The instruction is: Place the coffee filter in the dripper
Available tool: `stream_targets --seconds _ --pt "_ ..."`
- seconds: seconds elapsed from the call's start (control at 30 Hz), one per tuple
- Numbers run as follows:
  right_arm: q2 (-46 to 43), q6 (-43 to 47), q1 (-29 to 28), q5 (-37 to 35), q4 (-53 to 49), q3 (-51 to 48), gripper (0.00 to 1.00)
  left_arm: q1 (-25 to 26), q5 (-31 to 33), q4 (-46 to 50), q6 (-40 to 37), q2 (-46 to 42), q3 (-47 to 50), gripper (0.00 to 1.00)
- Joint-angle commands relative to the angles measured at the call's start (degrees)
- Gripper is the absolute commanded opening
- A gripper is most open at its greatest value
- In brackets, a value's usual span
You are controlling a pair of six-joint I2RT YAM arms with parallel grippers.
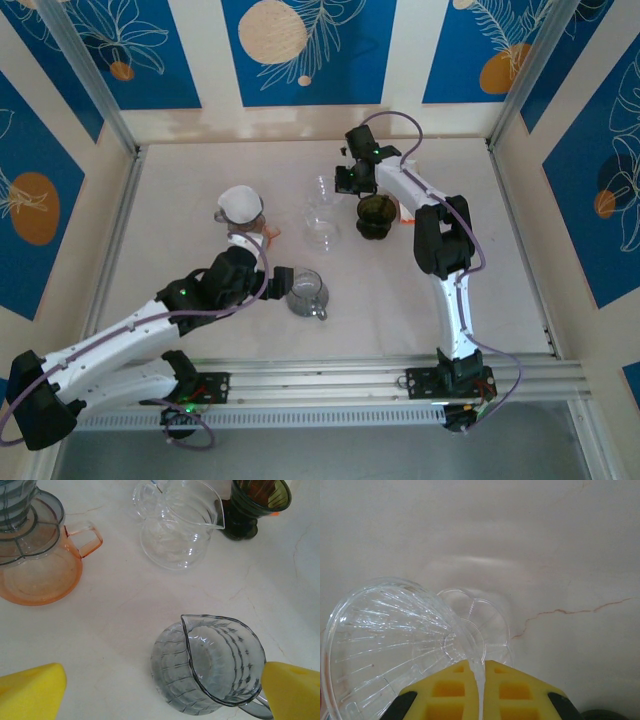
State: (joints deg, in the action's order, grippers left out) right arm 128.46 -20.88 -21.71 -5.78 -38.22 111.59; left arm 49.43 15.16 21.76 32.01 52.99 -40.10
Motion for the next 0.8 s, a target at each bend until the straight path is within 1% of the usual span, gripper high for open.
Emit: stream_targets --seconds 0.0,0.2,0.33,0.53,0.63,0.77 --pt "-3.9 -0.3 -0.3 -0.8 1.7 -1.8 0.00 0.2 1.2 0.9 0.6 -0.9 -0.3 1.00" --pt "-11.1 -2.4 1.0 -2.8 5.4 -6.4 0.00 0.2 1.3 1.3 1.2 -2.2 -0.2 1.00" --pt "-16.7 -3.6 2.4 -2.7 7.2 -9.4 0.00 0.2 1.8 1.4 1.6 -3.3 -0.2 1.00" --pt "-25.1 -4.8 3.4 -2.0 4.0 -12.4 0.00 0.1 2.8 2.5 1.6 -4.2 -0.9 1.00" --pt "-31.2 -5.8 2.8 -0.3 3.7 -18.0 0.00 0.2 3.3 3.1 1.2 -4.9 -1.2 1.00" --pt "-40.1 -7.6 -0.2 1.8 3.8 -27.9 0.00 0.2 4.5 3.5 0.9 -6.8 -1.0 1.00"
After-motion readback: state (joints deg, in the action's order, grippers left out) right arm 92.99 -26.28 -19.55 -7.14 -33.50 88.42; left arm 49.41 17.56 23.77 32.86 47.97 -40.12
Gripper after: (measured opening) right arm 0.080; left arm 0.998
